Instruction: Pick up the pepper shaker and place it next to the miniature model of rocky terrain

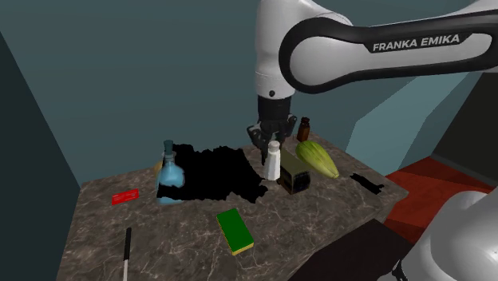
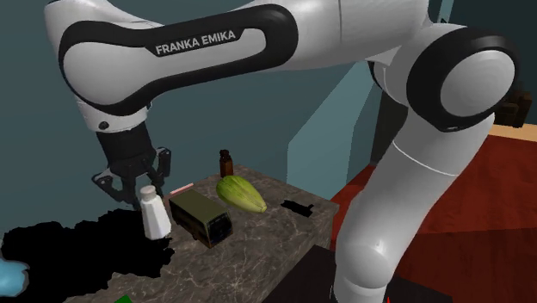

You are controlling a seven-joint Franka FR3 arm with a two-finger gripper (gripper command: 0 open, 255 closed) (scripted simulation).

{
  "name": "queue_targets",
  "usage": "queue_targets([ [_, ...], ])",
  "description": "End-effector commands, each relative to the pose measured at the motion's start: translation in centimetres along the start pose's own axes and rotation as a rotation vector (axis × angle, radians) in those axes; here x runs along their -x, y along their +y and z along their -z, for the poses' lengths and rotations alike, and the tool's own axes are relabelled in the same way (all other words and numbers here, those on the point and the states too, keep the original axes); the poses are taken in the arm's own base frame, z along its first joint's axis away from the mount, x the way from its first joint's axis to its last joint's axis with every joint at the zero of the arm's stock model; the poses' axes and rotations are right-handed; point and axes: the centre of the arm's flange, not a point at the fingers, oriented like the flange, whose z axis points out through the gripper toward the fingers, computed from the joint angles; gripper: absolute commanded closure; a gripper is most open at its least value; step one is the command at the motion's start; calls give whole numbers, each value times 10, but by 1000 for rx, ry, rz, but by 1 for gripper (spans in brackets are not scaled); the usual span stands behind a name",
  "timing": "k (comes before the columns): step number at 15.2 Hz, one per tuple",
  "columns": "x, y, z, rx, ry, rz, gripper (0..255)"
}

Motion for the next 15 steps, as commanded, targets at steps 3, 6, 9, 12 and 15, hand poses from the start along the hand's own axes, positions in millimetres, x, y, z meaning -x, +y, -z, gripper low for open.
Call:
queue_targets([
  [3,-3,-52,7,-1,-1,-2,255],
  [6,-5,-91,12,-1,-1,-2,255],
  [9,-8,-130,17,-1,-1,-2,255],
  [12,-10,-170,21,-1,-1,-2,255],
  [15,-12,-209,26,-1,-1,-2,255],
])
